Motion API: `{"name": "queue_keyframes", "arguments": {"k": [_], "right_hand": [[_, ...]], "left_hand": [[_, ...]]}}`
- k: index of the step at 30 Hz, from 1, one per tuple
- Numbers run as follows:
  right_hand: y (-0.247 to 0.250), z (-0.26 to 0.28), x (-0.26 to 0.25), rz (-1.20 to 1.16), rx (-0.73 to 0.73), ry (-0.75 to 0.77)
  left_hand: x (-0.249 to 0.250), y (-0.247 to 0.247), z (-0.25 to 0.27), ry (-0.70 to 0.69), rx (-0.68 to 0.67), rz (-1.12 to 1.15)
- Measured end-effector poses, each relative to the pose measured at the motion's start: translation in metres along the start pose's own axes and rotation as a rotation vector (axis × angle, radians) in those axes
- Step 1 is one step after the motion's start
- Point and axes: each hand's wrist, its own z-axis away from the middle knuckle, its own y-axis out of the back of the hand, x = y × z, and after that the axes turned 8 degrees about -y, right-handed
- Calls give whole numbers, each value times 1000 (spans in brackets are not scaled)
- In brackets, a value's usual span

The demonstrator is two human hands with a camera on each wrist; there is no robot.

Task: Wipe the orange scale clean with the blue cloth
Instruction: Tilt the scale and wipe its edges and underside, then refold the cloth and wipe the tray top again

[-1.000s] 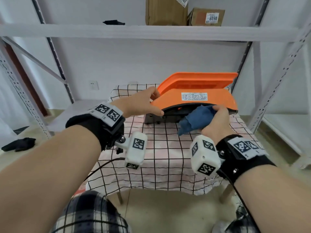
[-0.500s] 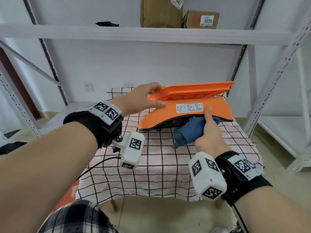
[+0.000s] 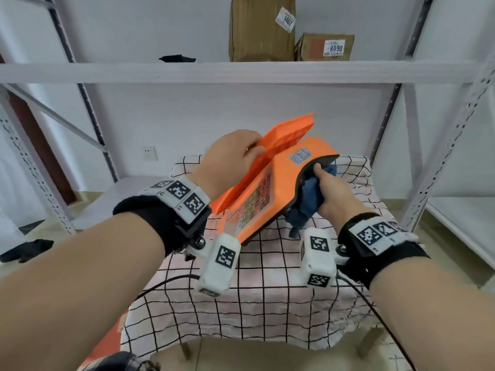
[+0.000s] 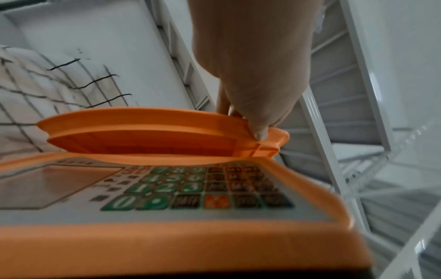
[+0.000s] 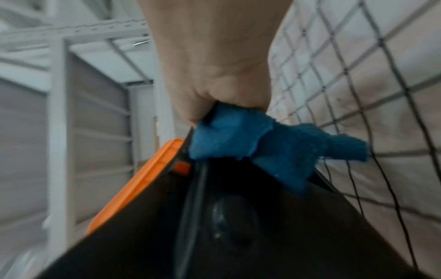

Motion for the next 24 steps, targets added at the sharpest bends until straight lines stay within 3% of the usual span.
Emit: {"name": "queue_keyframes", "arguments": {"k": [6,13,17,20,24], "right_hand": [[12,35,-28,179,18,16],[21,66,-65,301,56,219],[29,65,-50,376,55,149],[45,57,-41,407,81,128],[76,44,-32,477,164,78]], "left_hand": [[16,-5,-10,-49,-33,-1],[42,-11,-1,-91,-128,14],[63,-21,4,-163,-232,2],[67,-27,5,-36,-304,122],[15,-49,20,271,-288,121]]}}
